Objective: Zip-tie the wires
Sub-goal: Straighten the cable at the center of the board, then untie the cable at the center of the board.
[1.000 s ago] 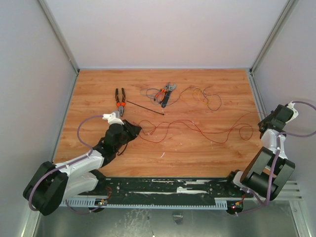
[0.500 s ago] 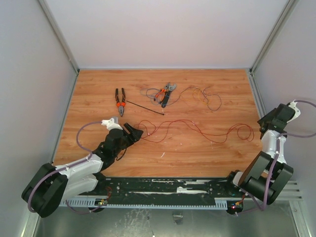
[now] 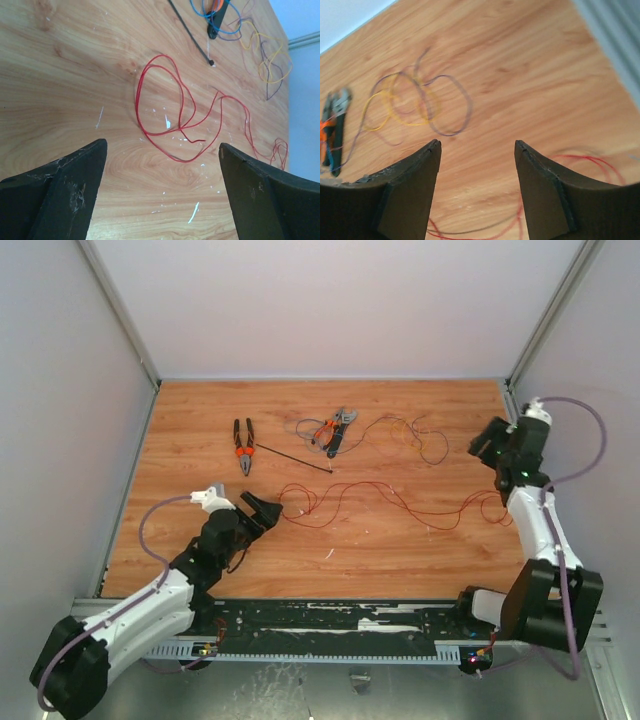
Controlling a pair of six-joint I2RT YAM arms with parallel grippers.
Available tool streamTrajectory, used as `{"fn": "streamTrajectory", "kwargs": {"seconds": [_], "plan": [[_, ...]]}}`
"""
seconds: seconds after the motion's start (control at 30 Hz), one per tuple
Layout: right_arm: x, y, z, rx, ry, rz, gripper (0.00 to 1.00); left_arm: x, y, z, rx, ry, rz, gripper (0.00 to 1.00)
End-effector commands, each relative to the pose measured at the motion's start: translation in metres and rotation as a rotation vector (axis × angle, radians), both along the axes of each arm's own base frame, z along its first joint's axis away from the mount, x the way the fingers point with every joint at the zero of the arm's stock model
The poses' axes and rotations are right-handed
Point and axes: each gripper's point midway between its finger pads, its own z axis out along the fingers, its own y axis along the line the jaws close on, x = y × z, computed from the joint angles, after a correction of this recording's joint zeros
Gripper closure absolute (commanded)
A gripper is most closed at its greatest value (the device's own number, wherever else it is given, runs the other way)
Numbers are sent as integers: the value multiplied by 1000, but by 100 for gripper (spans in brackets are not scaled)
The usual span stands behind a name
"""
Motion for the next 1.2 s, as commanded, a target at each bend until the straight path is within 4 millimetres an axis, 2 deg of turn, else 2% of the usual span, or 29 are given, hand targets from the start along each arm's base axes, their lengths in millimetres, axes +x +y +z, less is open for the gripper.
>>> {"fn": "streamTrajectory", "kwargs": {"seconds": [0.0, 0.17, 0.27, 0.4, 0.5, 0.63, 0.8, 0.93, 1.17], "plan": [[42, 57, 10, 44, -45, 190, 37, 8, 8, 35, 52, -80, 28, 2], [82, 96, -16, 63, 22, 313, 37, 15, 3, 90, 136, -214, -46, 2], [99, 118, -22, 64, 31, 370, 40, 17, 2, 111, 149, -258, -60, 2], [120, 159, -17, 19, 20, 471, 39, 17, 0, 114, 146, -264, -67, 2], [135, 179, -24, -1, 42, 510, 40, 17, -2, 109, 146, -254, -75, 2], [156, 184, -35, -24, 66, 493, 42, 18, -3, 106, 153, -247, -81, 2], [174, 181, -59, -38, 137, 464, 46, 20, -4, 109, 159, -257, -82, 2], [175, 177, -72, -49, 175, 435, 47, 21, -5, 108, 162, -255, -84, 2], [168, 184, -100, -50, 226, 488, 47, 22, -5, 106, 165, -253, -81, 2]]}}
